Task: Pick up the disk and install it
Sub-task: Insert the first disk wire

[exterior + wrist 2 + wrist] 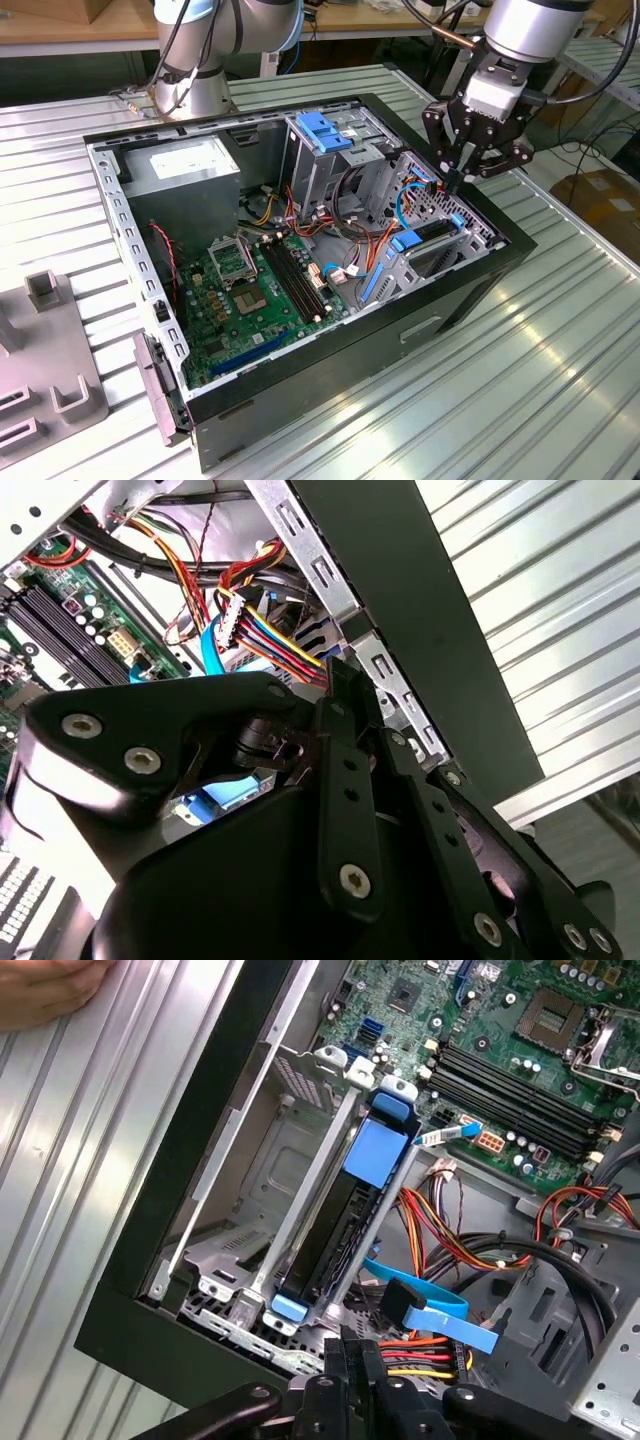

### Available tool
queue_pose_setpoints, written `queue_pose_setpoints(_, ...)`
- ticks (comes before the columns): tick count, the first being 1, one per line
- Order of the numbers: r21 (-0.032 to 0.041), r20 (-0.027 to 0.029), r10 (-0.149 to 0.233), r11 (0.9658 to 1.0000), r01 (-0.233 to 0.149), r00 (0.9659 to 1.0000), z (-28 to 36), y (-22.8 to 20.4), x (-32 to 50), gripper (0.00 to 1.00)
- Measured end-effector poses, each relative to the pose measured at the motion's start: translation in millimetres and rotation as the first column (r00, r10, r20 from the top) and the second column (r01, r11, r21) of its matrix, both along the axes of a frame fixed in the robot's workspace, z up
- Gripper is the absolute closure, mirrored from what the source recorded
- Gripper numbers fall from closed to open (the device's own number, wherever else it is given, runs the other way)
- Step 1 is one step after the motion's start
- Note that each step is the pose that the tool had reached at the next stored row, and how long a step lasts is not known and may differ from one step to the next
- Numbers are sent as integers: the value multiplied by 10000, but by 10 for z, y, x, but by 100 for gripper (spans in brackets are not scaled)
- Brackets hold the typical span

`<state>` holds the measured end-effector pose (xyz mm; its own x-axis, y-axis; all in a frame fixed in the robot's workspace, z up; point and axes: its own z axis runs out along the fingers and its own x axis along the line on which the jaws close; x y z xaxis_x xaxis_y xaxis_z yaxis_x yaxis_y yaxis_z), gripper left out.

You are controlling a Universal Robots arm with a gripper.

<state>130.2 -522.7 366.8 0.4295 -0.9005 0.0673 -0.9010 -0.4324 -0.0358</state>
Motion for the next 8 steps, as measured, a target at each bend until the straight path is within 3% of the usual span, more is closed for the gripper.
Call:
queue_pose_setpoints(4,1,1,-622,9981,622,9981,-2,-1,0,83)
queue_pose_setpoints(8,1,0,-1559,9878,1559,9878,-3,-1,0,83)
